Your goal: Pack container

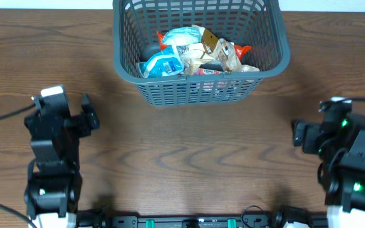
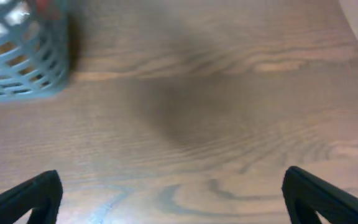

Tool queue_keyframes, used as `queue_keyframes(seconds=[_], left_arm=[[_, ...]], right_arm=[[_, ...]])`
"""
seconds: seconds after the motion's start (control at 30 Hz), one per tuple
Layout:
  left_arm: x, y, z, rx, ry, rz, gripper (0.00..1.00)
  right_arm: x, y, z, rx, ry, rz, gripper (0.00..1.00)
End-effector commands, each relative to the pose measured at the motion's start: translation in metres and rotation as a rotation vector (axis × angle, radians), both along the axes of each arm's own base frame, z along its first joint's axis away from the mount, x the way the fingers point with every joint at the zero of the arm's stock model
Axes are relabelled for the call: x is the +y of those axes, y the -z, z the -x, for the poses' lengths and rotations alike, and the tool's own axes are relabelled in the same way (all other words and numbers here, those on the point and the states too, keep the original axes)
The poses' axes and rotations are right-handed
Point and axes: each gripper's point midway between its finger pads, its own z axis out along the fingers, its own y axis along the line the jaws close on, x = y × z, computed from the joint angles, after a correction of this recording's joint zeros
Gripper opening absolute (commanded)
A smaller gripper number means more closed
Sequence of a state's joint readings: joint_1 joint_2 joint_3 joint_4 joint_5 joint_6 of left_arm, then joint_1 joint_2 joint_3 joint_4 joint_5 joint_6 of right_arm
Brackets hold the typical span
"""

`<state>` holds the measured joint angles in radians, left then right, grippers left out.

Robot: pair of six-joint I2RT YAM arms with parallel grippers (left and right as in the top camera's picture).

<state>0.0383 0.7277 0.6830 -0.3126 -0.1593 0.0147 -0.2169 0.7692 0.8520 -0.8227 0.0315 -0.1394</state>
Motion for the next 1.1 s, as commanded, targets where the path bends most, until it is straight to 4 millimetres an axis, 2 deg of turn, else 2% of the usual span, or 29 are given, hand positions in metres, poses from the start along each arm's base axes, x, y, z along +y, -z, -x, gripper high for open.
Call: queue_keyframes(seconds=[0.0,0.13,0.23,0.33,0.4,0.47,0.53,1.07], left_arm=[[-0.012,0.007,0.007,-0.019,0.054,0.04,0.99],[-0.016,0.015,0.013,-0.013,0.074,0.049,0.99],[-0.016,0.021,0.015,0.007,0.073,0.05,0.99],[-0.016,0.021,0.015,0.006,0.073,0.049,0.99],[-0.016,0.021,0.015,0.009,0.073,0.049,0.99],[-0.016,0.022,0.015,0.011,0.072,0.05,0.99],[-0.016,0.023,0.015,0.017,0.072,0.05,0.99],[-0.016,0.027,0.014,0.031,0.072,0.051,0.99]], right_arm=[[0.016,-0.001,0.011,-0.043,-0.043,-0.013,0.92],[0.031,0.013,0.03,0.034,-0.09,-0.031,0.88],[0.047,0.019,0.035,0.061,-0.142,-0.081,0.83],[0.058,0.023,0.039,0.086,-0.194,-0.092,0.83],[0.06,0.023,0.039,0.088,-0.206,-0.078,0.84],[0.062,0.022,0.038,0.084,-0.214,-0.072,0.97],[0.062,0.022,0.038,0.084,-0.217,-0.072,0.99],[0.062,0.022,0.038,0.086,-0.212,-0.077,0.99]])
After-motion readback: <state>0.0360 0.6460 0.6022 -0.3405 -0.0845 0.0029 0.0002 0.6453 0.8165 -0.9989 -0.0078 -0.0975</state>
